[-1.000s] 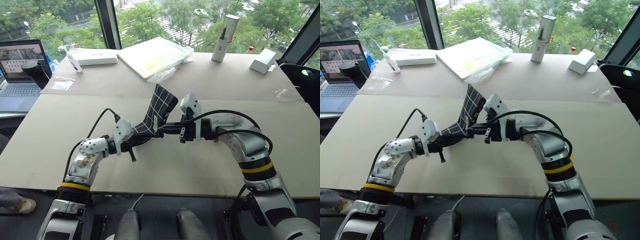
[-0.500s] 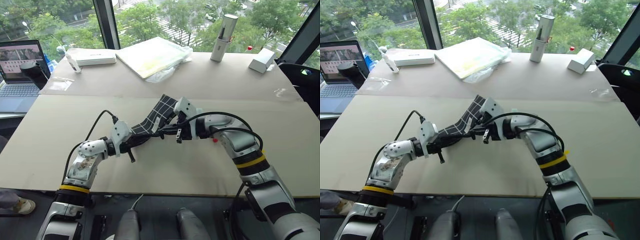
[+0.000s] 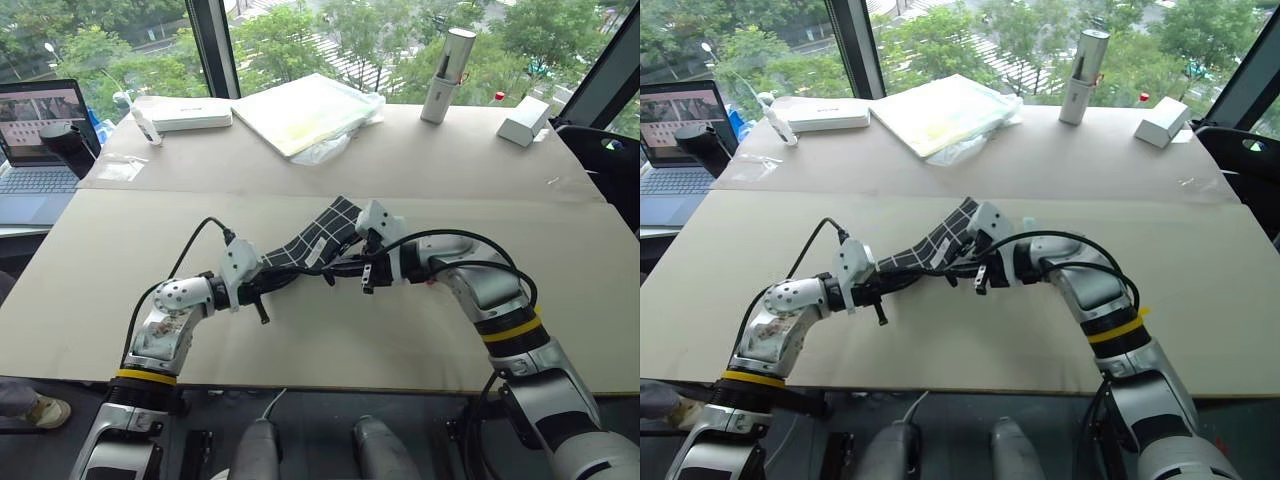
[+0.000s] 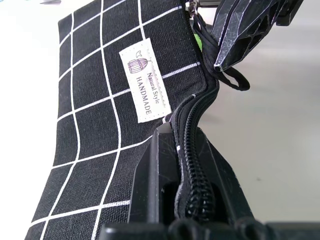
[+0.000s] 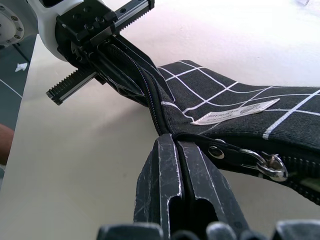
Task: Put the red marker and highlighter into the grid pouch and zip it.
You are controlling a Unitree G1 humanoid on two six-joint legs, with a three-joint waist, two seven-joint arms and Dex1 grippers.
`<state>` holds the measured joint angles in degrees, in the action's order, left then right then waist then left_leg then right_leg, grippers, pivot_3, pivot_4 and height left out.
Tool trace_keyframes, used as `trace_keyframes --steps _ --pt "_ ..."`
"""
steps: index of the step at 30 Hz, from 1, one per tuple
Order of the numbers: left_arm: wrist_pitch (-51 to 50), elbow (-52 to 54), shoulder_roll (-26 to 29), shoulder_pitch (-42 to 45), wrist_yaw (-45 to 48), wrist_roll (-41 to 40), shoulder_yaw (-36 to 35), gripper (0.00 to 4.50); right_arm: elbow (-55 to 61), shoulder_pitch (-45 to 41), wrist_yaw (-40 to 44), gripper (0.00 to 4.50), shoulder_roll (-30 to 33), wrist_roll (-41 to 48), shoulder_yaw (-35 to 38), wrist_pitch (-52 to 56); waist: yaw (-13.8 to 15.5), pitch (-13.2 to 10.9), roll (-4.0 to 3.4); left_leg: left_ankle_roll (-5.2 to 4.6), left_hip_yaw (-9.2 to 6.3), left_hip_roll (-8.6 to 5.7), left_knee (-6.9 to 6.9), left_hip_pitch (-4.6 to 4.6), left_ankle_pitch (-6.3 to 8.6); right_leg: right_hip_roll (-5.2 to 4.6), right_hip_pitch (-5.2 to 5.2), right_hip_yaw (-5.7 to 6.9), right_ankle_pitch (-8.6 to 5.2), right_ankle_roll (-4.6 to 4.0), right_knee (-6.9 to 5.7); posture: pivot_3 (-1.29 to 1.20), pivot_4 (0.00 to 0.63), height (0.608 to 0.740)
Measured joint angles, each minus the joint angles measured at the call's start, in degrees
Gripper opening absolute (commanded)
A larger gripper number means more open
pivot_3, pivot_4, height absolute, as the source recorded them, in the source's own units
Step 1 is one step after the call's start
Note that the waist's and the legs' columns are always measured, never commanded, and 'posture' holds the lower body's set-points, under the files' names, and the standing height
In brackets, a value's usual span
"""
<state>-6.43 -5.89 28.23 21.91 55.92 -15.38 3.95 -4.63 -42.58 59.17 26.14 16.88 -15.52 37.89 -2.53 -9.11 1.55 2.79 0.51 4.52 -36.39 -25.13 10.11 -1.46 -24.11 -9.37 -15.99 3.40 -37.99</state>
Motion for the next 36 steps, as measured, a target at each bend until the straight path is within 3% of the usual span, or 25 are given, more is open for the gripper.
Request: trace_keyframes --steps 12,31,32,34,36 --pt "-0.07 0.82 0.60 -0.06 -0.11 -0.50 -0.72 0.00 1.06 2.50 -0.54 0.03 -1.35 0.07 0.05 1.64 0.06 0.00 0.00 0.02 -0.04 -0.01 -0.02 -0.02 -0.01 0.00 0.01 0.03 0.00 0.00 -0.01 0.00 0.150 0.739" --pt "-0.06 0.54 -0.63 1.06 0.85 -0.49 -0.41 0.00 6.06 0.68 -3.13 0.03 -11.18 0.30 -2.44 6.19 0.04 0.00 0.00 0.07 -0.31 -0.01 -0.04 -0.10 -0.05 -0.01 0.03 0.34 0.00 -0.02 -0.04 0.00 0.150 0.739" --pt "-0.06 0.53 -0.65 1.06 0.85 -0.49 -0.43 0.00 5.90 0.44 -3.58 0.48 -11.79 0.20 -2.52 6.20 0.04 0.00 0.00 0.08 -0.33 -0.01 -0.04 -0.10 -0.05 -0.01 0.03 0.36 0.00 -0.02 -0.04 0.00 0.150 0.739" --pt "-0.06 0.45 -0.69 1.05 0.53 -0.45 -0.52 0.00 5.00 -0.06 -4.48 0.77 -12.35 0.11 -2.49 6.09 0.03 0.00 -0.01 0.08 -0.36 -0.01 -0.05 -0.10 -0.05 -0.01 0.04 0.40 0.01 -0.02 -0.05 0.00 0.150 0.739" --pt "-0.18 0.02 -0.66 1.04 -0.72 -0.39 -1.46 0.00 2.95 -1.07 -4.56 1.44 -13.20 0.37 -2.29 5.97 0.00 0.00 0.00 0.08 -0.38 0.00 -0.04 -0.10 -0.06 0.00 0.04 0.43 0.01 -0.03 -0.05 0.00 0.150 0.739"
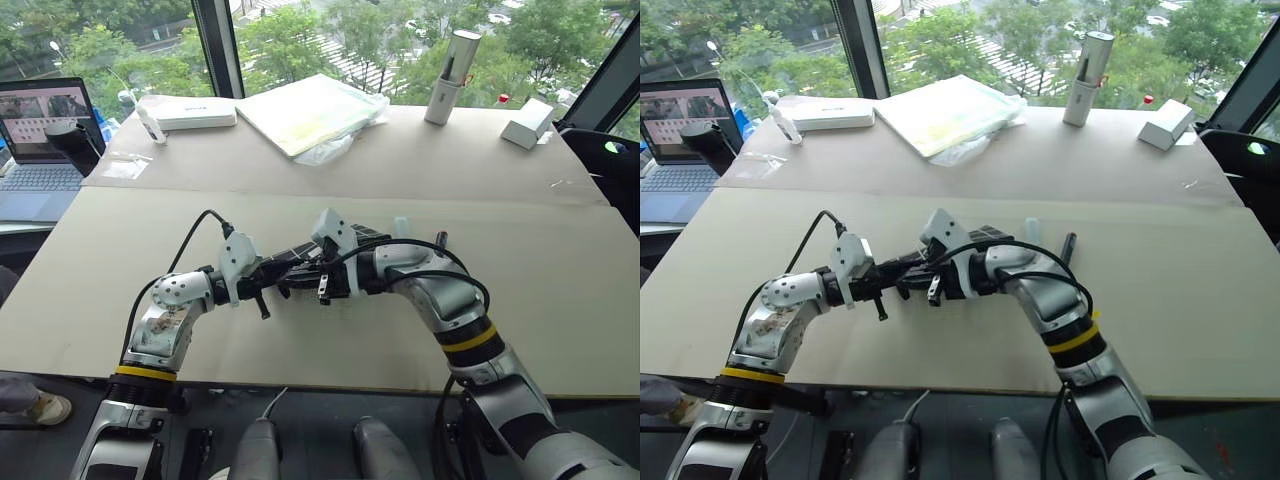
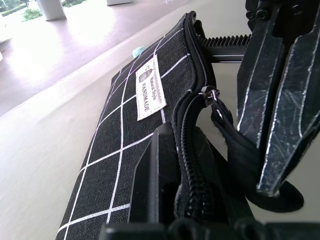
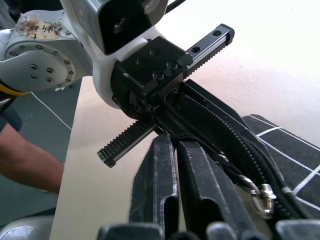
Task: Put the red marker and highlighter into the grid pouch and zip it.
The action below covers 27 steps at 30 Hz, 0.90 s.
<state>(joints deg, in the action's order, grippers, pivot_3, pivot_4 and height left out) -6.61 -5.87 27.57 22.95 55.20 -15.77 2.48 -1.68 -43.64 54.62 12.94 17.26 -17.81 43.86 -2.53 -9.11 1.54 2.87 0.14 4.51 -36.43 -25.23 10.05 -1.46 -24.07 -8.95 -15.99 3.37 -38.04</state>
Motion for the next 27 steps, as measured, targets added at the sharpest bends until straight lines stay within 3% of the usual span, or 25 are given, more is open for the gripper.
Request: trace_keyframes --steps 4,10,13,17,20,27 --pt "-0.16 0.12 0.02 -0.16 -0.80 -0.02 -0.66 0.00 -1.39 -1.12 0.16 2.76 2.07 1.05 1.37 -0.10 0.26 0.00 0.00 0.02 -0.05 -0.01 -0.02 -0.03 -0.01 -0.04 0.04 0.12 0.00 0.00 0.02 0.00 0.150 0.739" --pt "-0.15 0.53 -0.27 -0.98 -0.45 -0.06 0.27 0.00 2.65 -0.43 1.80 2.76 10.60 8.47 11.40 6.46 0.43 -0.03 -0.01 0.02 -0.09 -0.03 -0.04 -0.10 -0.01 -0.07 0.01 0.13 0.00 -0.01 0.03 0.00 0.150 0.739" --pt "-0.14 0.69 -0.46 -1.14 -0.50 -0.07 0.50 0.00 11.73 3.36 7.18 2.76 16.01 17.02 17.00 8.90 0.27 -0.02 -0.01 0.02 -0.15 -0.03 0.01 -0.10 -0.01 -0.06 0.06 0.17 -0.01 -0.02 0.06 0.00 0.150 0.739" --pt "-0.12 0.78 -0.42 -1.18 -0.57 -0.07 0.55 0.00 14.24 8.82 8.09 2.76 22.45 19.09 21.24 8.56 0.17 -0.03 0.00 0.02 -0.16 -0.04 -0.11 -0.09 -0.01 -0.07 0.11 0.17 -0.01 -0.02 0.04 0.00 0.150 0.739" --pt "-0.06 0.78 -0.24 -1.33 -0.63 -0.07 0.42 0.00 11.03 10.83 2.82 2.76 26.56 14.14 23.05 5.81 0.13 -0.04 0.01 0.01 -0.16 -0.05 -0.14 -0.09 -0.02 -0.07 0.10 0.17 -0.01 -0.02 0.04 0.00 0.150 0.739" --pt "0.10 0.82 0.38 -1.82 -1.04 -0.06 0.01 0.00 3.56 12.14 -17.04 2.76 26.18 4.79 27.80 5.40 0.10 -0.04 0.00 0.01 -0.16 -0.05 -0.13 -0.11 -0.02 -0.07 0.07 0.15 -0.01 -0.03 0.05 0.00 0.150 0.739"
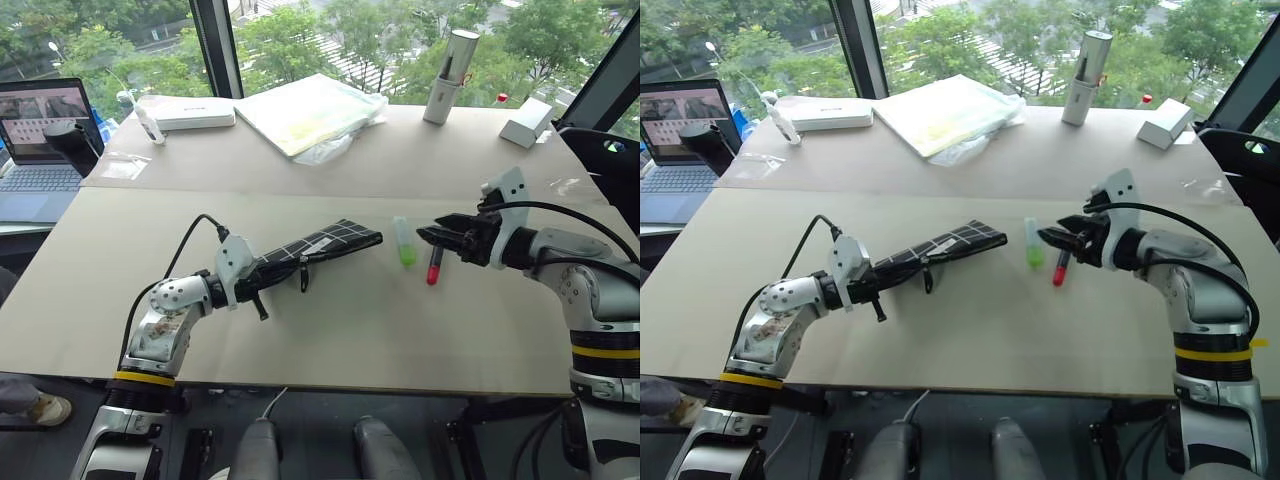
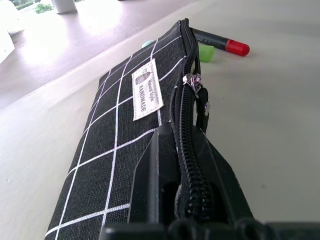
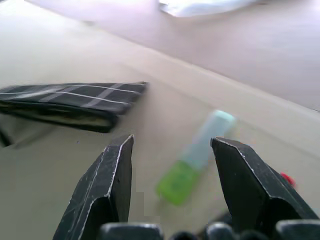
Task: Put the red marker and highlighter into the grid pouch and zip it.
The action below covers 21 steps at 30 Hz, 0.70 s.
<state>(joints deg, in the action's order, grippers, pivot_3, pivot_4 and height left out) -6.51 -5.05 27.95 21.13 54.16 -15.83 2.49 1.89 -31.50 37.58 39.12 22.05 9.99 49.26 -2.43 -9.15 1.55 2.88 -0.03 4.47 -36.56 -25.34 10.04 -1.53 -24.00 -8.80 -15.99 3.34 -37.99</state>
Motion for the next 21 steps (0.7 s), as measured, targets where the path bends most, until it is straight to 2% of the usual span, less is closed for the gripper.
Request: trace_keyframes --steps 5,11,21 --pt "0.06 0.02 0.84 -0.30 -0.30 -0.01 -1.25 0.00 3.74 6.68 -9.58 2.76 -4.64 -1.52 1.87 4.31 0.01 0.00 0.00 0.00 0.00 -0.02 -0.01 0.01 0.00 -0.01 0.03 -0.01 0.00 0.00 -0.03 0.00 0.150 0.739" --pt "0.23 -0.09 0.54 -0.29 -0.30 0.00 -1.21 0.00 4.94 6.58 -16.39 2.76 -9.25 -2.96 1.27 6.09 -0.07 0.00 -0.01 0.00 -0.01 -0.02 -0.01 0.01 0.00 0.00 0.02 -0.01 0.00 0.00 -0.03 0.00 0.150 0.739" --pt "0.21 0.55 0.35 -0.89 -0.63 -0.05 -1.42 0.00 -0.03 2.99 -18.59 2.76 -10.56 -5.51 -1.77 5.37 -0.01 0.00 -0.01 0.00 -0.01 -0.02 -0.01 0.01 -0.01 0.00 0.03 -0.01 0.00 0.00 -0.02 0.00 0.150 0.739"
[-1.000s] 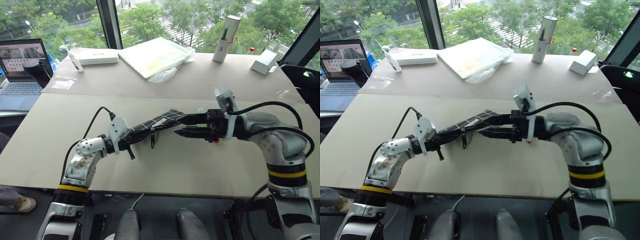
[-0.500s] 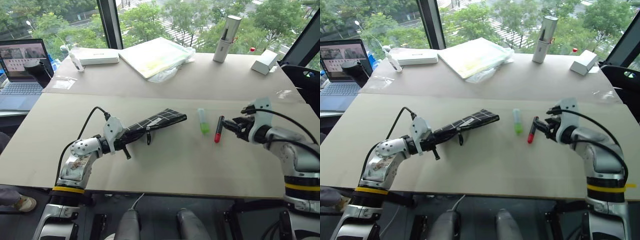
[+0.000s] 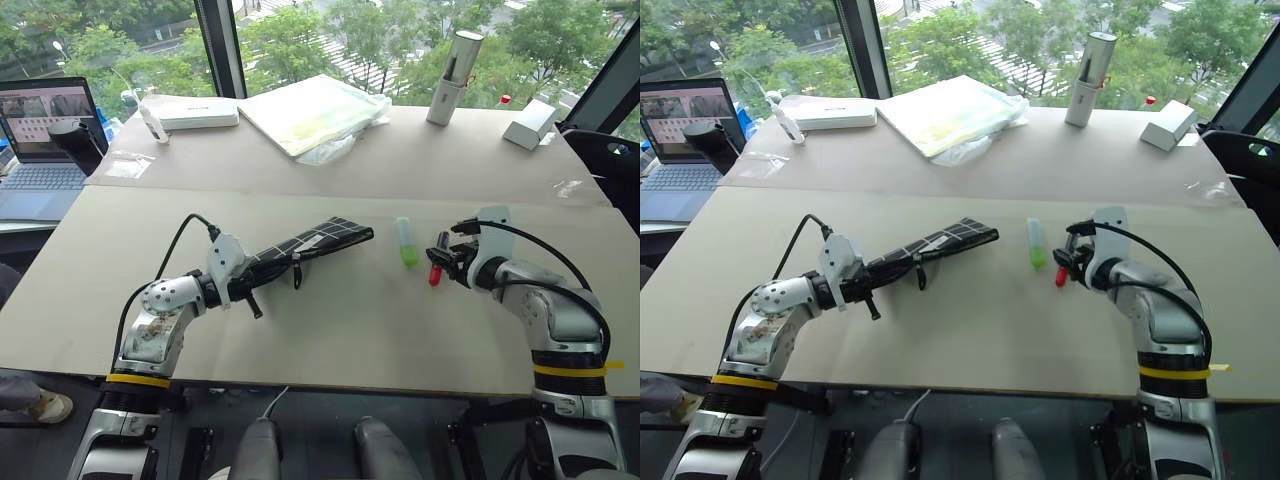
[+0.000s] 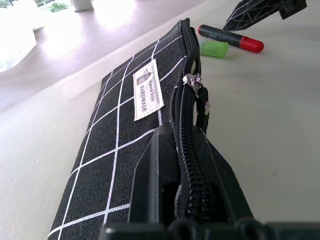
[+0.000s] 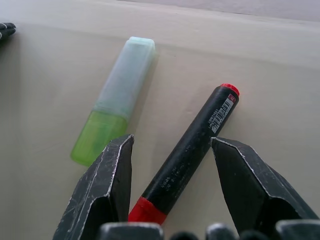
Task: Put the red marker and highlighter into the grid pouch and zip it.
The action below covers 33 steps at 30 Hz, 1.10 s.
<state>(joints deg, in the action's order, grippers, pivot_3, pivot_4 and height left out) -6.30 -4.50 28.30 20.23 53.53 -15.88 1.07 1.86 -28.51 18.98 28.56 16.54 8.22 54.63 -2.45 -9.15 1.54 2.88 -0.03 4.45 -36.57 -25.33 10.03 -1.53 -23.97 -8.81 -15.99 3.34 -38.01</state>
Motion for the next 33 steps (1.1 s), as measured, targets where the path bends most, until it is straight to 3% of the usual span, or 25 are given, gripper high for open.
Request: trace_keyframes --steps 8,9,11,16,22,27,30,33 --pt "-0.22 2.96 2.32 -0.47 0.38 -1.51 -2.04 0.00 -3.87 -0.48 0.83 2.76 -0.04 -2.17 -3.03 -3.18 -0.05 0.00 0.00 0.00 0.00 0.00 0.00 0.00 0.00 0.00 -0.01 0.00 0.00 0.00 0.00 0.00 0.150 0.739" --pt "-0.24 3.28 2.82 -0.50 0.57 -1.68 -2.17 0.00 -3.97 -0.52 0.93 2.38 -0.11 -2.28 -3.16 -3.55 -0.05 0.00 0.00 0.00 0.00 0.00 0.00 0.00 0.00 0.00 -0.01 0.00 0.00 0.00 0.00 0.00 0.150 0.739" --pt "-0.25 3.51 3.55 -0.50 0.95 -2.09 -2.39 0.00 -4.19 -0.52 1.13 2.09 -0.16 -2.38 -3.42 -4.22 -0.04 0.00 0.00 0.00 0.00 0.00 0.00 0.00 0.00 0.00 0.00 0.00 0.00 0.00 0.00 0.00 0.150 0.739" --pt "-0.24 3.50 4.40 -0.69 1.29 -2.23 -2.42 0.00 -4.64 -0.51 1.96 0.49 -0.20 -2.94 -4.29 -6.35 -0.08 0.00 0.00 0.00 0.00 0.00 0.00 0.00 0.00 0.00 -0.01 0.00 0.00 0.00 0.00 0.00 0.150 0.739" --pt "-0.22 3.46 5.03 -0.89 1.71 -2.31 -2.47 0.00 -5.96 -1.54 0.97 0.47 -0.64 -4.18 -4.40 -9.42 -0.08 -0.01 -0.01 0.00 0.01 0.00 0.00 0.00 0.00 0.00 -0.02 0.00 0.00 0.00 0.00 0.00 0.150 0.739" --pt "-0.20 3.34 5.05 -0.93 2.20 -2.31 -2.46 0.00 -6.36 -5.50 2.86 0.47 -1.04 -3.67 -2.74 -18.26 -0.13 -0.02 -0.03 0.00 0.01 0.00 0.01 -0.01 0.00 0.00 -0.03 0.00 0.00 0.00 0.00 0.00 0.150 0.739" --pt "-0.17 3.27 5.04 -0.91 2.36 -2.35 -2.40 0.00 -5.12 -7.93 9.66 0.47 0.61 -1.11 -1.39 -24.78 0.01 -0.03 -0.04 0.00 0.01 0.00 0.01 -0.01 0.00 0.00 -0.01 0.01 0.00 0.00 0.01 0.00 0.150 0.739" --pt "-0.18 2.97 5.09 -0.94 2.63 -2.38 -2.40 0.00 -1.23 -7.88 22.44 0.47 6.87 0.49 -3.07 -33.00 0.23 -0.04 -0.05 0.00 0.01 0.00 0.00 -0.01 0.00 -0.02 0.05 0.03 0.00 0.01 0.06 0.00 0.150 0.739"
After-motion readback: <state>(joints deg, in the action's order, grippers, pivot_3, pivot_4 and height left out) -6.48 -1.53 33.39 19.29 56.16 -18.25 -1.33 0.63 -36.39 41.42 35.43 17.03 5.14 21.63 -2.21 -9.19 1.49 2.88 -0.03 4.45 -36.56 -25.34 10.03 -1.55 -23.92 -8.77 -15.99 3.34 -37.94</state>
